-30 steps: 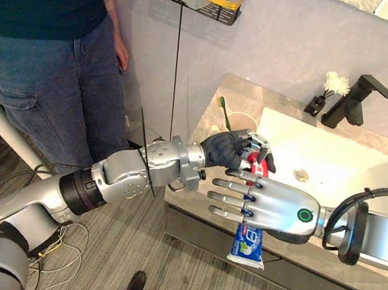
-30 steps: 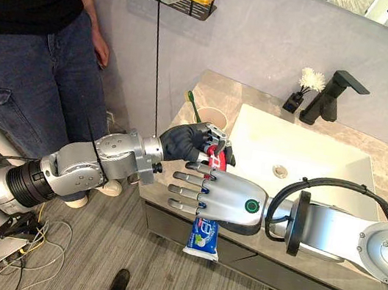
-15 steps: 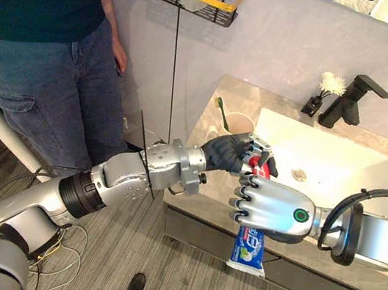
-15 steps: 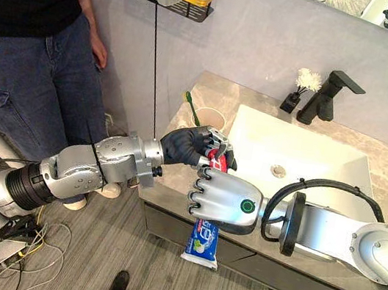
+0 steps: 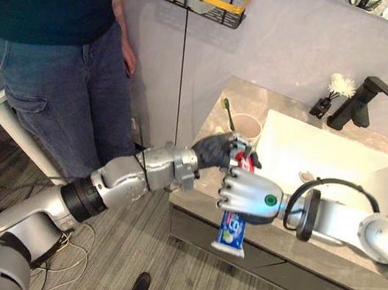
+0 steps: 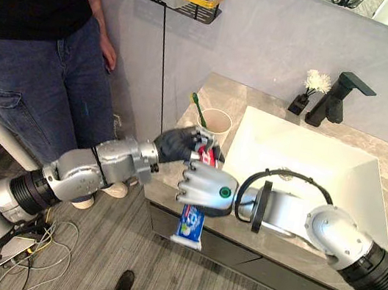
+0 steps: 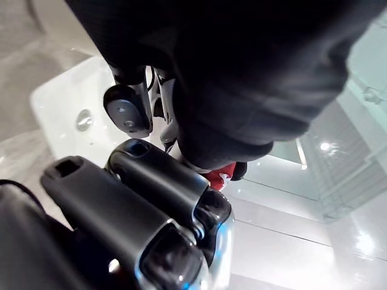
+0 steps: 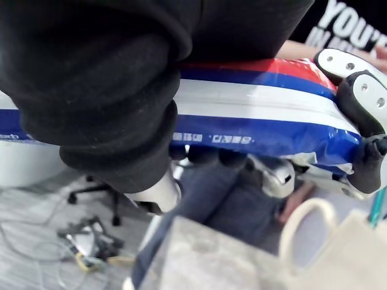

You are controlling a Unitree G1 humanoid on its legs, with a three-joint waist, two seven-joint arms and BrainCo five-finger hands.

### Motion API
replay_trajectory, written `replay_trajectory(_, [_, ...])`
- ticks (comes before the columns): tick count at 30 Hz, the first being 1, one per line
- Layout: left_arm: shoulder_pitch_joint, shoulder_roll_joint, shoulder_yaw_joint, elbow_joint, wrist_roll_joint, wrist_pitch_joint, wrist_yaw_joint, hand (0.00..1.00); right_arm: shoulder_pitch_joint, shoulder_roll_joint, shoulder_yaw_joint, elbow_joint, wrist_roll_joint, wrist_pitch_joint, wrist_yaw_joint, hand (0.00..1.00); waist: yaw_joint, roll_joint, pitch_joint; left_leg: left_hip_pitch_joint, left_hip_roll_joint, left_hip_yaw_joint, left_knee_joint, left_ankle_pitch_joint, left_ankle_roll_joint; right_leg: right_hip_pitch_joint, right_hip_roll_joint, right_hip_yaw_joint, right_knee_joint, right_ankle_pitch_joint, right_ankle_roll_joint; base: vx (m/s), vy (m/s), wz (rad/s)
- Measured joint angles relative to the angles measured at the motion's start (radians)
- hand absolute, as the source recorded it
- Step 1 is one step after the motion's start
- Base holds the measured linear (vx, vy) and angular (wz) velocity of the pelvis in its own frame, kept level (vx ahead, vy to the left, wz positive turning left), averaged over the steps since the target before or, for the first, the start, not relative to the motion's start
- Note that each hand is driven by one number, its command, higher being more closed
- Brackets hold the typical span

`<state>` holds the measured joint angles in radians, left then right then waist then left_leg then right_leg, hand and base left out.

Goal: Organize washtable

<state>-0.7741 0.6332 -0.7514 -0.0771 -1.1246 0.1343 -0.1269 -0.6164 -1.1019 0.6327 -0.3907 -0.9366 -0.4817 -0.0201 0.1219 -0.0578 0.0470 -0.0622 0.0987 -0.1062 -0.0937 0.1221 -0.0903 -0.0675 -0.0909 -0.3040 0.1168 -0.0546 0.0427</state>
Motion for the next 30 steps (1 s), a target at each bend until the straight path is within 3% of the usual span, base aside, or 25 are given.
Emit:
replay_trajectory(4, [-0.012,-0.002,0.027,0.000,0.001,-0.003,0.003,0.00,-0.036,0.002,0.000,0.000,-0.003,0.015,0.000,1.00,0.000,0.001,-0.001,0.006,0.002,-0.006,0.000,0.000,0.000,0.009,0.002,-0.007,0.000,-0.001,-0.001,-0.01,-0.018,0.05])
replay_trajectory(8, [-0.012,-0.015,0.067,0.001,0.022,-0.003,0.044,0.00,-0.035,0.073,-0.010,0.029,-0.017,0.058,0.003,1.00,-0.002,0.001,-0.001,0.007,0.001,-0.006,0.000,0.003,0.001,0.008,0.001,-0.007,0.004,-0.001,-0.001,-0.02,-0.007,0.01])
replay_trajectory(15, [-0.012,-0.143,0.173,0.100,0.135,-0.025,0.086,0.00,-0.048,0.176,-0.049,0.115,-0.044,0.099,0.003,1.00,0.000,0.001,-0.001,0.008,0.001,-0.004,0.000,0.004,0.001,0.007,0.000,-0.005,0.007,-0.001,-0.001,0.00,0.000,0.00])
replay_trajectory(17, [-0.012,-0.218,0.202,0.203,0.203,-0.072,0.088,0.00,-0.058,0.240,-0.059,0.185,-0.041,0.100,0.003,1.00,-0.002,0.001,-0.001,0.010,0.002,0.000,-0.001,0.004,0.002,0.007,0.000,0.000,0.008,-0.001,-0.001,0.02,-0.014,-0.05])
replay_trajectory(19, [-0.012,-0.250,0.216,0.261,0.274,-0.090,0.089,0.00,-0.060,0.257,-0.066,0.215,0.007,0.101,0.006,1.00,-0.005,0.000,-0.001,0.009,0.002,0.002,-0.001,0.005,0.002,0.005,0.001,0.002,0.008,0.000,-0.001,0.01,-0.014,-0.04])
replay_trajectory(20, [-0.011,-0.254,0.221,0.271,0.306,-0.104,0.087,0.00,-0.045,0.255,-0.105,0.204,0.041,0.096,0.006,1.00,-0.008,0.000,-0.001,0.013,0.002,0.007,0.000,0.005,0.002,0.005,0.001,0.006,0.009,0.000,0.000,0.02,-0.007,-0.07])
replay_trajectory(23, [-0.003,-0.247,0.242,0.269,0.390,-0.140,0.039,0.00,0.073,0.256,-0.387,0.174,0.104,0.123,-0.003,1.00,-0.016,0.002,0.000,0.016,0.000,0.015,-0.001,0.005,0.002,0.005,-0.002,0.010,0.008,0.001,0.000,0.02,0.000,-0.06])
replay_trajectory(25, [0.029,-0.237,0.241,0.272,0.472,-0.143,0.016,0.00,0.054,0.241,-0.505,0.219,0.111,0.204,-0.003,1.00,-0.039,0.005,-0.003,0.018,0.000,0.022,-0.001,0.005,0.002,0.006,-0.001,0.016,0.003,0.004,0.003,-0.01,0.002,-0.09])
replay_trajectory(27, [0.050,-0.253,0.243,0.272,0.516,-0.143,0.017,0.00,0.053,0.228,-0.536,0.221,0.111,0.226,-0.003,1.00,-0.055,0.006,-0.003,0.019,0.001,0.028,-0.001,0.005,0.002,0.007,0.001,0.022,-0.005,0.011,0.004,-0.01,-0.003,-0.14])
replay_trajectory(30, [0.056,-0.294,0.253,0.272,0.624,-0.150,0.020,0.00,0.053,0.230,-0.536,0.220,0.112,0.213,-0.003,1.00,-0.058,0.010,-0.005,0.022,0.003,0.040,-0.001,0.005,0.002,0.007,0.005,0.031,-0.022,0.025,0.002,-0.01,-0.006,-0.15])
